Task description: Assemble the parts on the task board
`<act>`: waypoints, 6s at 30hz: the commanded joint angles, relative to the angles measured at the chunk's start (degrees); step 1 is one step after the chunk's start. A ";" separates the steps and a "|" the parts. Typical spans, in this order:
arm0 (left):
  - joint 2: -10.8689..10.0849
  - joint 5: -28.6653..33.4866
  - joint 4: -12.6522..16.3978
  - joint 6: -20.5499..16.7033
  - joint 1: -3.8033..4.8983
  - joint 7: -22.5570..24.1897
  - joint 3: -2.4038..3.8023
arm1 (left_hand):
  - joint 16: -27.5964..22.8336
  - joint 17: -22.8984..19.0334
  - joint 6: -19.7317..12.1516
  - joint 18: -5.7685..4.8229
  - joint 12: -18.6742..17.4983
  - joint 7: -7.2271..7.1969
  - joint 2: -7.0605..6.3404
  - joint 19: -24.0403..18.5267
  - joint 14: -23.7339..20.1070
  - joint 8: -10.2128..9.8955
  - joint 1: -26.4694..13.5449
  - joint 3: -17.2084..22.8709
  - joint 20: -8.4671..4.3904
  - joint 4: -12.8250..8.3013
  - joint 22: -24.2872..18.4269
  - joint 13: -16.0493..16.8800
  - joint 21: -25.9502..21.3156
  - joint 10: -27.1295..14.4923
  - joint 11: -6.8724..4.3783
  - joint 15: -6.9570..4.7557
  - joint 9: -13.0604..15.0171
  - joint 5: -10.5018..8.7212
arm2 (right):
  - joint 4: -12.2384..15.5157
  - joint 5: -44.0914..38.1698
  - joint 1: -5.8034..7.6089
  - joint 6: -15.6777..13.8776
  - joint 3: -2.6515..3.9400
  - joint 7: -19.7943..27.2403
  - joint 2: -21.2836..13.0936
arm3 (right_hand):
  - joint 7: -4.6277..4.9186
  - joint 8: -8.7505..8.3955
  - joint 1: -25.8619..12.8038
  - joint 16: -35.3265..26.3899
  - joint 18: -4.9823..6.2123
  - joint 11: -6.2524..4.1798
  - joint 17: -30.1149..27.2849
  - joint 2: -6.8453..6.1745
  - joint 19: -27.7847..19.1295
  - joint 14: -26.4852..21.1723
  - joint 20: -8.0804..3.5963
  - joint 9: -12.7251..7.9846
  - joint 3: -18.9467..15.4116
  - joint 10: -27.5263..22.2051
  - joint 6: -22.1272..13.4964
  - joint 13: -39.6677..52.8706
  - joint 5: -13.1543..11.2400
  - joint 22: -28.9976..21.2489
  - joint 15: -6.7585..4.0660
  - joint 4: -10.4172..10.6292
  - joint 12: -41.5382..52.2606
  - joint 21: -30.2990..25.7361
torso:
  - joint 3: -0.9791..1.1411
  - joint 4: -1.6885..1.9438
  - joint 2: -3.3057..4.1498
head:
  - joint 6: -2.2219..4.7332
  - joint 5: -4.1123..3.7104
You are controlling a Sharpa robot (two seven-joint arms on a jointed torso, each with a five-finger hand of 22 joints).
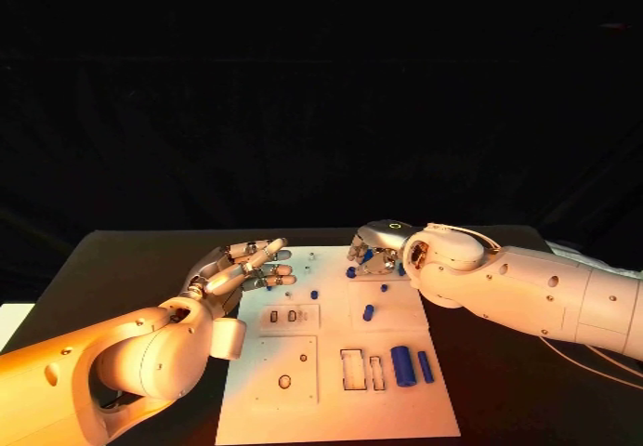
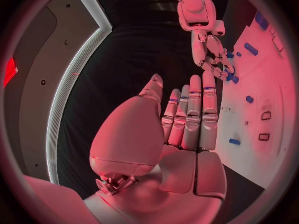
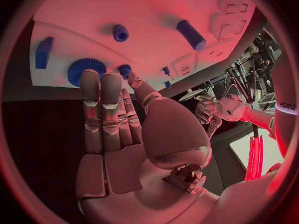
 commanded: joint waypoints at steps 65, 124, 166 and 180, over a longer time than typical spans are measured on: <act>-0.91 0.35 0.53 1.22 0.61 -0.20 0.06 | 0.24 0.77 -0.51 0.31 -0.59 0.65 -0.06 0.47 0.31 -0.66 -0.83 -0.04 0.02 -0.82 0.23 -0.12 0.35 -0.94 0.31 0.32 -0.08 0.12 | -6.20 -1.82 0.03 -13.21 0.58 0.29 8.83 | -0.54 0.26 -0.16 16.81 -1.99 -1.15 14.93 -1.07 4.43 0.81 -0.53 1.53 15.32 5.81 5.32 0.03 -5.18 19.62 -0.53 1.28 -0.17 15.70 | -0.36 1.32 2.32 | 0.92 0.27; -0.92 0.43 -0.10 1.45 2.55 -0.74 0.05 | 0.03 1.30 -0.50 0.28 -0.59 0.67 -0.18 0.30 0.01 -0.79 -1.75 -0.61 0.11 -0.79 0.28 -0.07 0.22 -1.04 0.37 0.42 -0.02 0.09 | -8.10 -2.76 -0.08 -12.28 0.46 0.16 10.66 | 1.15 0.13 0.51 10.81 -0.28 1.80 5.45 -6.78 -1.56 -1.68 2.13 0.14 9.22 -10.98 -7.93 0.33 -5.02 10.36 1.97 5.21 1.61 10.57 | -0.48 1.56 2.86 | 1.50 0.75; -0.83 0.88 -2.39 2.98 2.54 -0.87 0.01 | -0.04 1.43 -0.53 0.27 -0.60 0.65 -0.10 0.24 -0.08 -0.83 -1.74 -0.64 0.13 -0.90 0.29 -0.07 0.16 -1.09 0.37 0.45 -0.01 0.11 | -0.13 9.49 1.83 0.46 0.85 -10.14 -3.04 | -0.21 1.59 2.09 38.61 -5.50 -2.26 44.68 -8.02 12.65 4.00 -0.53 0.18 -5.71 12.85 -7.28 56.59 3.15 40.31 -0.88 19.00 56.84 27.77 | 0.40 -0.34 2.26 | 1.81 -0.03; -0.90 0.88 -2.34 3.00 2.54 -0.91 0.01 | -0.04 1.43 -0.53 0.27 -0.60 0.65 -0.10 0.24 -0.08 -0.83 -1.74 -0.64 0.13 -0.90 0.29 -0.07 0.16 -1.09 0.37 0.45 -0.01 0.11 | -1.45 8.01 1.44 2.28 0.84 -10.62 -1.69 | -0.38 2.80 3.96 38.85 -5.56 -2.41 45.11 -6.55 12.72 4.00 -0.56 0.39 -4.91 13.25 -5.85 59.30 2.77 40.79 -0.98 18.82 58.78 28.06 | 0.39 -0.37 2.23 | 1.63 0.08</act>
